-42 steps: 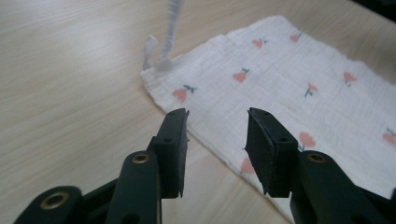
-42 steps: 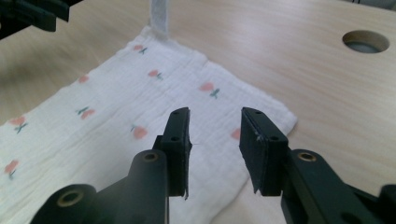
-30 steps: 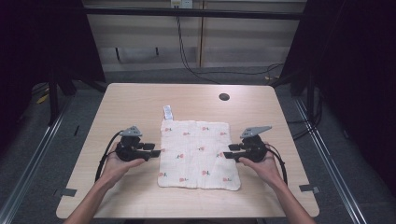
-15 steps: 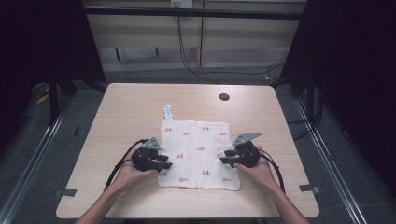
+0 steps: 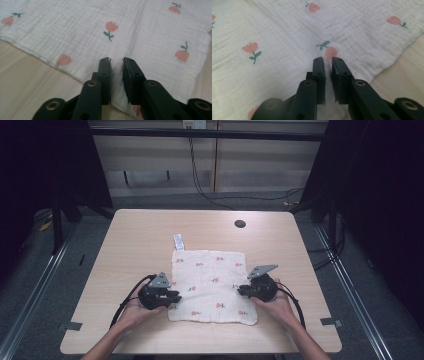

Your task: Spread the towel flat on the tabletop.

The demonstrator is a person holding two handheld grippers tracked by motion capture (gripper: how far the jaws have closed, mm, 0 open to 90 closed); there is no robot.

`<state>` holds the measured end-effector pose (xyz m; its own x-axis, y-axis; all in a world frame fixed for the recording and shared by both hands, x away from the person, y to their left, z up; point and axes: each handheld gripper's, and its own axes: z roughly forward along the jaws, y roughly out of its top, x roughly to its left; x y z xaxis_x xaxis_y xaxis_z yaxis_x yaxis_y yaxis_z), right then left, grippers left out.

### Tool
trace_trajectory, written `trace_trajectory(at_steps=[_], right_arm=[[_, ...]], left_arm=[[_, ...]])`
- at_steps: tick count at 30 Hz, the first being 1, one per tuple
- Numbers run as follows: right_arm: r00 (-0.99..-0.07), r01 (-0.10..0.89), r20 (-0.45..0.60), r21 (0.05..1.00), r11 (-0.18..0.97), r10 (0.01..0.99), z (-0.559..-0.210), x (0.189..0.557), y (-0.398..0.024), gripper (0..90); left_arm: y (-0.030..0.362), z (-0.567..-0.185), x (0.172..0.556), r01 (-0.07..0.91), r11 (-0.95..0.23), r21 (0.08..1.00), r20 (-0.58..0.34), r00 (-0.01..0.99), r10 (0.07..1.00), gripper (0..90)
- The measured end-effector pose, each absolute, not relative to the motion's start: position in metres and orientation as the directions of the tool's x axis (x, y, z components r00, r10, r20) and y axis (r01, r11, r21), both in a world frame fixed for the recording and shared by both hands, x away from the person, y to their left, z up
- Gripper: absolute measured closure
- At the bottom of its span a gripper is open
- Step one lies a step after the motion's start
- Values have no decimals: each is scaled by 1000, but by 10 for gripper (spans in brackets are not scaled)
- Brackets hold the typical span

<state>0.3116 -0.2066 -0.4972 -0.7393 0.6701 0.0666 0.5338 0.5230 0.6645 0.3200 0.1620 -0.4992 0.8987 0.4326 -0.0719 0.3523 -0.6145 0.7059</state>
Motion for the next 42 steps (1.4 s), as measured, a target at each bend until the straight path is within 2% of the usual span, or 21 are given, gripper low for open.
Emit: trace_trajectory(at_steps=[4, 9, 17, 32, 42], right_arm=[[-748, 541, 96, 661, 520, 657, -497, 307, -208, 869], [-760, 543, 112, 651, 531, 640, -496, 299, -205, 879], [-777, 541, 128, 636, 550, 616, -494, 286, -198, 882], [-802, 523, 163, 657, 543, 575, -497, 271, -190, 882], [-802, 516, 148, 660, 546, 578, -496, 266, -187, 878]], left_arm=[[164, -498, 317, 358, -623, 695, -95, 905, 415, 863], [169, -498, 310, 381, -613, 692, -139, 904, 405, 872], [177, -497, 294, 368, -629, 685, -141, 914, 381, 873], [190, -496, 271, 371, -634, 679, -161, 917, 364, 849], [189, -495, 264, 350, -643, 681, -138, 924, 356, 756]])
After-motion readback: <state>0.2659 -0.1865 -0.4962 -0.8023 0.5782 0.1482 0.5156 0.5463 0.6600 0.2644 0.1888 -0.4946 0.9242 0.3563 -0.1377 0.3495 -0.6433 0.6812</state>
